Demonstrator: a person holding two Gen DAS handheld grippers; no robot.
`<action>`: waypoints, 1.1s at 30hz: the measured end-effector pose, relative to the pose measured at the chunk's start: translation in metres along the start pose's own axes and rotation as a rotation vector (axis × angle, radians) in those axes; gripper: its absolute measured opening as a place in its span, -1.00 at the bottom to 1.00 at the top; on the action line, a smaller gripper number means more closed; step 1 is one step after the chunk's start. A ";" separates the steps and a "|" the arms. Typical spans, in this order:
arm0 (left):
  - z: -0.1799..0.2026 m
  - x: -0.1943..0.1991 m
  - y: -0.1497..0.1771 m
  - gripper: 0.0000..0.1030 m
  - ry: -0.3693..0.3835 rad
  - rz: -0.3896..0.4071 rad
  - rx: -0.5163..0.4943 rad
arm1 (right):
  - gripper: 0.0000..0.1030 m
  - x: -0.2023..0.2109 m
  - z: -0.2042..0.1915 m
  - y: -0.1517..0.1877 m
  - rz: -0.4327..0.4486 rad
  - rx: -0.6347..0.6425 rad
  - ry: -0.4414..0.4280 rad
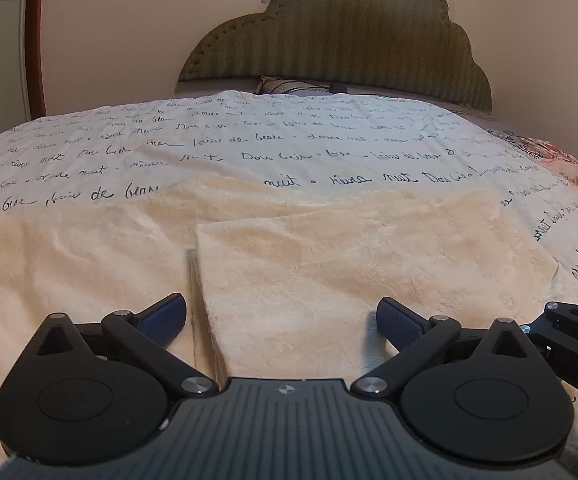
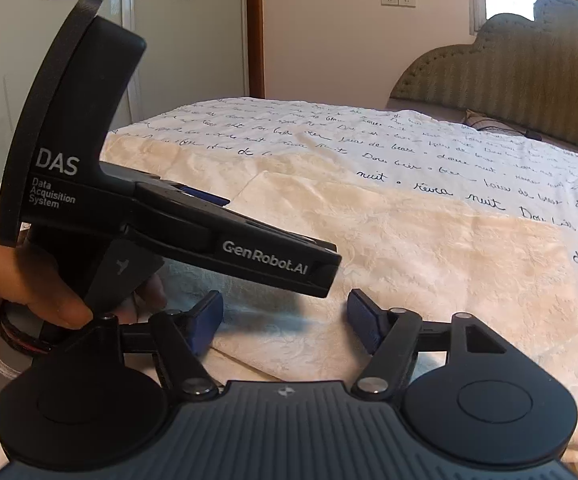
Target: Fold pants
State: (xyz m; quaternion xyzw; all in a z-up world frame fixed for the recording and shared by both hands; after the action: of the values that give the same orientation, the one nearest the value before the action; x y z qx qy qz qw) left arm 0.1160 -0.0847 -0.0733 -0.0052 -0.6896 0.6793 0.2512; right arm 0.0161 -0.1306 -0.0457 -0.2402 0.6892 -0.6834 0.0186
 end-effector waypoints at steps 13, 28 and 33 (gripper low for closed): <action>0.001 0.002 0.001 0.99 -0.001 0.001 0.001 | 1.00 0.001 -0.009 0.001 -0.015 0.050 0.050; -0.020 0.033 -0.017 0.93 -0.044 0.043 0.080 | 1.00 0.039 0.036 0.004 -0.075 -0.125 0.141; -0.070 0.073 -0.024 0.94 -0.174 0.067 0.114 | 1.00 0.040 0.000 -0.015 0.023 0.022 0.133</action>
State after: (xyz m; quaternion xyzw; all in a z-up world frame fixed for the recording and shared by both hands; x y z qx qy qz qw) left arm 0.0850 0.0038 -0.0295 0.0450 -0.6684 0.7233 0.1677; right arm -0.0141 -0.1442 -0.0192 -0.1863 0.6840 -0.7051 -0.0168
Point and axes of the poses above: each gripper's, at about its wrist camera, not at the fingertips, and x roughly against the way its jaws point, z to its right, y to its underside, the point moved 1 cm from there along -x, roughly the way its jaws point, and after that the axes turned 15 degrees about z, right-handed, at the moved point
